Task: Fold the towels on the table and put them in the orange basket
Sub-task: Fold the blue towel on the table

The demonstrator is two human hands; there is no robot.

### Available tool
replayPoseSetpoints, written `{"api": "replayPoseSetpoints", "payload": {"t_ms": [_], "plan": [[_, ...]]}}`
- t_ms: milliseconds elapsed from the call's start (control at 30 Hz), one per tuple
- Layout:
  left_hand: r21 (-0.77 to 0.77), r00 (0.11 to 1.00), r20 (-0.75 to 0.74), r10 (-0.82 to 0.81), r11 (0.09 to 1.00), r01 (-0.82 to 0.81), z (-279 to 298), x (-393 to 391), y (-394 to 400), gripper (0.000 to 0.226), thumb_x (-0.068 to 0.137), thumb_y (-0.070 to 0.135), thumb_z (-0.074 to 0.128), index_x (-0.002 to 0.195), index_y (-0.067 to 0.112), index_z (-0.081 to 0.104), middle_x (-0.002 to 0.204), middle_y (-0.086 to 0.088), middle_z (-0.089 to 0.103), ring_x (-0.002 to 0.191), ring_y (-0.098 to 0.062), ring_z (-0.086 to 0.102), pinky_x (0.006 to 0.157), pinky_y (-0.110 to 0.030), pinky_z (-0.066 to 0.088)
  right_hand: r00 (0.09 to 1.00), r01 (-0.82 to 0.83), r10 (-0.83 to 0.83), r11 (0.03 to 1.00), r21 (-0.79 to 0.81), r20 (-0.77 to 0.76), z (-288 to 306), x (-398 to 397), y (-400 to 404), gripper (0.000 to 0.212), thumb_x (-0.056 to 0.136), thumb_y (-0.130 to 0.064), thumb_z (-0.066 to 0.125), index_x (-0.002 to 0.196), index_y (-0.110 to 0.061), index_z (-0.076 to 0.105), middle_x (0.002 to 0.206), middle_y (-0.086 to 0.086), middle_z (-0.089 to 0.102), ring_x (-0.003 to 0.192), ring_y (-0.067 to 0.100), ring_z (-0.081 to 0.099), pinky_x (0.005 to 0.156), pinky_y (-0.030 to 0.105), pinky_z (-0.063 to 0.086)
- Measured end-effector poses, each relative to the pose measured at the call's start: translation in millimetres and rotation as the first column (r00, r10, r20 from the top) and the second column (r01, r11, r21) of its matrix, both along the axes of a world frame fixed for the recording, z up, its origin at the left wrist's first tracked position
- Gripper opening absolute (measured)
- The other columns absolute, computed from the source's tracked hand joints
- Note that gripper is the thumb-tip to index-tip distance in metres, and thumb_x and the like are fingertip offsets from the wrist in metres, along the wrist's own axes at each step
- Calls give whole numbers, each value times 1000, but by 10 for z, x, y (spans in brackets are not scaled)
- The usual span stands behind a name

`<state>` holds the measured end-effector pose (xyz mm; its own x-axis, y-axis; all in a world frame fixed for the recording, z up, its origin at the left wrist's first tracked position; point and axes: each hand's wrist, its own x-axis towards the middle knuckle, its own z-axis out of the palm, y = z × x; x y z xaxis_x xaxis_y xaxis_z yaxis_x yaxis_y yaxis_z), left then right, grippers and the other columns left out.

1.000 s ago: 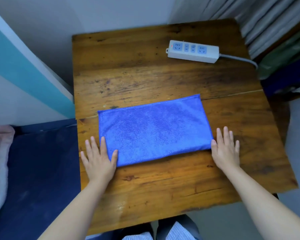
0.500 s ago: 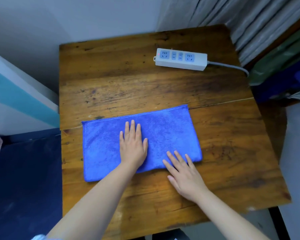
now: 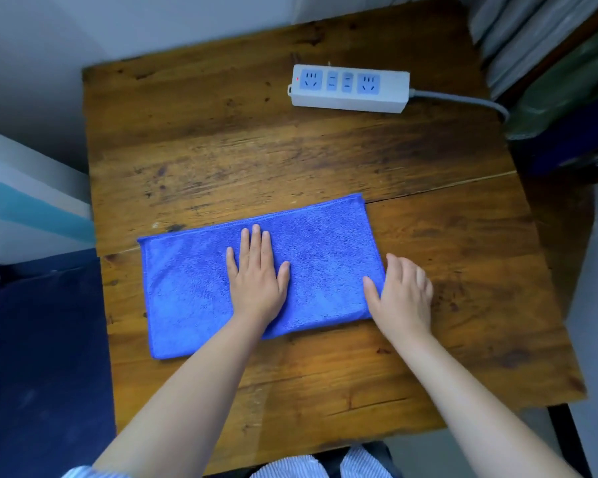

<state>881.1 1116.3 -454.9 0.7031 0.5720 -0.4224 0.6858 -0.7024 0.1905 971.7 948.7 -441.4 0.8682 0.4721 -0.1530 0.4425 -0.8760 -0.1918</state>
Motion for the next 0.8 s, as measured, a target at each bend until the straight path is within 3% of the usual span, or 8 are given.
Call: {"api": "replayPoseSetpoints", "payload": {"t_ms": [200, 300, 367, 467, 567, 633, 700, 800], "plan": [[-4, 999, 35, 14, 1000, -14, -71, -14, -3, 92, 70, 53, -7, 148, 8, 12, 158, -6, 5, 147, -21, 0, 117, -41, -6, 976, 214, -213, 977, -17, 37, -124, -71, 201, 34, 63, -29, 61, 80, 0, 63, 94, 18, 65, 97, 27, 42, 83, 56, 47], [-14, 999, 38, 17, 1000, -16, -71, -20, -5, 93, 70, 53, -6, 148, 8, 15, 158, -5, 7, 148, -20, 2, 117, -40, -5, 973, 230, -230, 973, -7, -11, -130, -104, 197, 28, 65, -25, 70, 73, 0, 62, 85, 19, 64, 85, 34, 54, 69, 47, 50], [-17, 998, 49, 38, 999, -37, -46, -3, 8, 91, 72, 52, -1, 146, 7, 24, 157, -7, 17, 147, -23, 12, 118, -42, 2, 951, 291, -288, 956, 14, -112, -103, -97, 181, 27, 70, -21, 75, 79, 2, 64, 89, 23, 62, 86, 41, 58, 73, 47, 45], [185, 984, 154, -90, 981, 60, -38, 81, 59, 64, 77, 40, 28, 118, 2, 60, 123, -19, 61, 113, -32, 58, 100, -41, 38, 939, 314, -311, 949, -1, -149, -86, -112, 131, 28, 75, -22, 72, 84, 3, 64, 92, 25, 61, 92, 42, 57, 79, 48, 41], [335, 913, 243, -327, 912, 237, 46, 439, 180, 29, 70, 21, 47, 89, 6, 63, 87, -13, 67, 81, -28, 52, 70, -35, 42, 951, 276, -275, 961, -17, -143, -89, -177, 108, 28, 70, -20, 77, 75, 3, 62, 79, 24, 62, 77, 41, 62, 72, 47, 45], [246, 883, 191, -429, 892, 380, 200, 806, 183, 27, 70, 7, 59, 97, 4, 63, 98, -13, 64, 87, -32, 56, 66, -32, 49, 954, 273, -272, 962, -5, -127, -83, -191, 111, 27, 71, -19, 76, 75, 3, 62, 77, 24, 62, 74, 40, 62, 71, 46, 46], [109, 861, 108, -498, 866, 488, 286, 1148, 113, 44, 82, 2, 52, 125, 9, 50, 127, -11, 50, 114, -32, 45, 81, -38, 44, 944, 283, -280, 959, -9, -173, -69, -177, 97, 26, 77, -20, 72, 82, 5, 63, 85, 26, 62, 82, 41, 61, 76, 47, 44], [-13, 825, -6, -565, 825, 565, 287, 1439, 48, 50, 88, 3, 43, 137, 14, 39, 137, -9, 39, 126, -29, 36, 93, -40, 41, 948, 244, -237, 970, 7, -211, -33, -191, 53, 28, 66, -15, 80, 76, 4, 62, 79, 24, 60, 74, 42, 62, 62, 45, 51]]}}
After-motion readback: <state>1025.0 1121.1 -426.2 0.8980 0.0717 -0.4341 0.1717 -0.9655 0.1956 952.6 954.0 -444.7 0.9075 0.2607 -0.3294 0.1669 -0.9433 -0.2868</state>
